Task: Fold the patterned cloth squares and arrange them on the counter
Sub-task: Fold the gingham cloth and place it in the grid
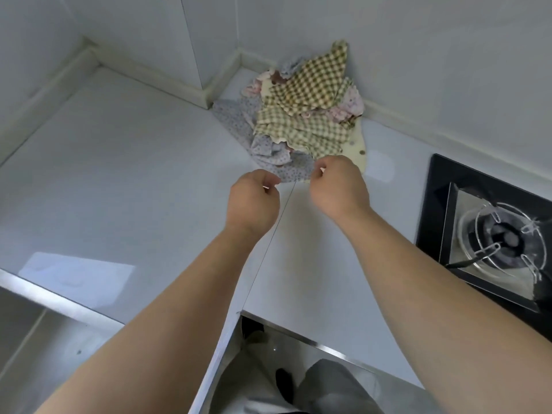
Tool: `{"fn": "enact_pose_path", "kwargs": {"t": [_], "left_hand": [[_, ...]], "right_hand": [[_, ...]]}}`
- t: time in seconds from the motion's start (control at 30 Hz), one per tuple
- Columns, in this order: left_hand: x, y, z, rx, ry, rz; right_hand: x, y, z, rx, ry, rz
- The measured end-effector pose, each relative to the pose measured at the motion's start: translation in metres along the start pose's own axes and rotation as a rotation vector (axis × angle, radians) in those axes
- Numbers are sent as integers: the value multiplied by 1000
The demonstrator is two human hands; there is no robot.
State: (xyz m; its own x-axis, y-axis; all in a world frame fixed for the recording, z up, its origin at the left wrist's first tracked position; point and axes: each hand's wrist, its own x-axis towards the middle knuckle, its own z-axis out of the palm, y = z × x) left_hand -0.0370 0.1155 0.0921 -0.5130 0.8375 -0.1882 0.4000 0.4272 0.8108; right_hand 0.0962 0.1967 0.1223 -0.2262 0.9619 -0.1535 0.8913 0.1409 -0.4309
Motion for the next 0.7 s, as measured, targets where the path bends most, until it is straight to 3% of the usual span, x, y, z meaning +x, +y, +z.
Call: {"fn": "enact_pose_path", "kwargs": {"t": [0.27,0.57,0.7], "left_hand": [[15,4,3,-20,-36,26],[22,19,14,-62,-84,55],[25,24,37,-90,-106,80]], "right_hand": [[24,0,-1,-11,25,27],[65,27,-9,-116,-103,167],[83,41,-13,-190,-131,108]]}}
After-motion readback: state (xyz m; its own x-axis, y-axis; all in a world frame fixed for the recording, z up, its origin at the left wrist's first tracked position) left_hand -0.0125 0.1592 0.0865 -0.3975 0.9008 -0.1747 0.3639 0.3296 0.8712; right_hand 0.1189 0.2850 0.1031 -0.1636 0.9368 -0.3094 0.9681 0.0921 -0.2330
